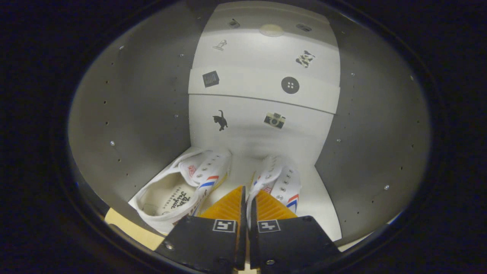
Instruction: Open the shoe cabinet door, grab the shoes and put them into the shoe cabinet, then close the shoe cabinet door.
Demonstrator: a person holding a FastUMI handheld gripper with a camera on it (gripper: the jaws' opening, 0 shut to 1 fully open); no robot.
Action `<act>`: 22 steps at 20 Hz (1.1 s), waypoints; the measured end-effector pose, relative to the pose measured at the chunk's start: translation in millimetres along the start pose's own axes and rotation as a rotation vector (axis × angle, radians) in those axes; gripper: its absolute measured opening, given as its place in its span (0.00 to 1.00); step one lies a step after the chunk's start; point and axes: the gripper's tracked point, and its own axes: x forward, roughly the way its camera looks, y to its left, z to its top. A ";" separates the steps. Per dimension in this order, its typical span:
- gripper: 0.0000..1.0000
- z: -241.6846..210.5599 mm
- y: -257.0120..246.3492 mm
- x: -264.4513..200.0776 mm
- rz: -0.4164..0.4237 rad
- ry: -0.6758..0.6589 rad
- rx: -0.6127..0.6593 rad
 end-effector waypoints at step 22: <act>0.88 12.4 52.0 -203.5 -0.039 -0.215 0.009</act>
